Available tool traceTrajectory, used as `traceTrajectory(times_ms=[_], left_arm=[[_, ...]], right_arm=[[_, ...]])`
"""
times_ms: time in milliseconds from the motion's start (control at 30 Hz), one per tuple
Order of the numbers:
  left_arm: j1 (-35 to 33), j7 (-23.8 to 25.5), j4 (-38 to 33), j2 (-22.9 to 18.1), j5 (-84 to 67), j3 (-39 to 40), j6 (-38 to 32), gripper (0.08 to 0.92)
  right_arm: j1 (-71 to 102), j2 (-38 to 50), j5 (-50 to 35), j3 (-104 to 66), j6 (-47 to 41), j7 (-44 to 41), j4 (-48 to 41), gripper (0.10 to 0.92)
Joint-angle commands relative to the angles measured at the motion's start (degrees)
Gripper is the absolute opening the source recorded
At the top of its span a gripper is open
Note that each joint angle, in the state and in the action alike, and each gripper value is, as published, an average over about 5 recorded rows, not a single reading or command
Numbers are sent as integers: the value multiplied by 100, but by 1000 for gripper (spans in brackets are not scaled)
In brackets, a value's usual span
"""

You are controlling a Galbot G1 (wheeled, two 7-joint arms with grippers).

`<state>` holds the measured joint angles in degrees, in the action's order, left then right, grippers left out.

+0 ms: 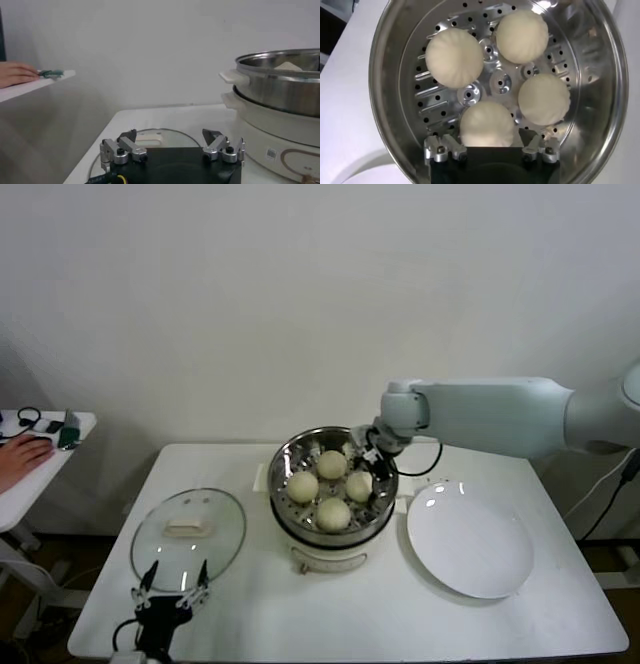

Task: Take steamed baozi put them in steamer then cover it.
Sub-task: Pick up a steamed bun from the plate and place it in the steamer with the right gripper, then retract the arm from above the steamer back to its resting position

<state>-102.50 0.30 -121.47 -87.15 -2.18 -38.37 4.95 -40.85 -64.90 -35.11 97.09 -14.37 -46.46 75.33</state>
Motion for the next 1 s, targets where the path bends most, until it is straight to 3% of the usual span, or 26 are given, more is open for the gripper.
traceTrajectory(times_ms=[33,233,300,400,500,633,833,1000], left_arm=[[13,10,-51,-14,35,10,13,823],[-6,25,-82,14,37,6,3,823],[-11,30,-91,24,35,16,-11,823],[-26,39,-117,39,39,43,-53,823],[-52,41,-145,56,44,58,-104,823],[-48,28,-118,111,16,55,-198,823],[46,35,-76,195,26,99,-195,823],[140,40,-17,298,35,143,-219,823]], right_arm=[[-441,108,-389,-98,206,-291,-9,819],[-1032,670,-2005,-285,315,-729,287,823],[-1053,925,-2363,-500,209,-344,364,823],[-717,1388,-2675,-1117,77,1040,535,823],[45,1956,-2489,-2080,9,2499,816,823],[1252,2735,-2198,-3461,-92,3629,1300,823],[3674,3734,-1791,-5805,-23,4689,2107,823],[6616,4261,-1197,-8540,258,4866,2572,823]])
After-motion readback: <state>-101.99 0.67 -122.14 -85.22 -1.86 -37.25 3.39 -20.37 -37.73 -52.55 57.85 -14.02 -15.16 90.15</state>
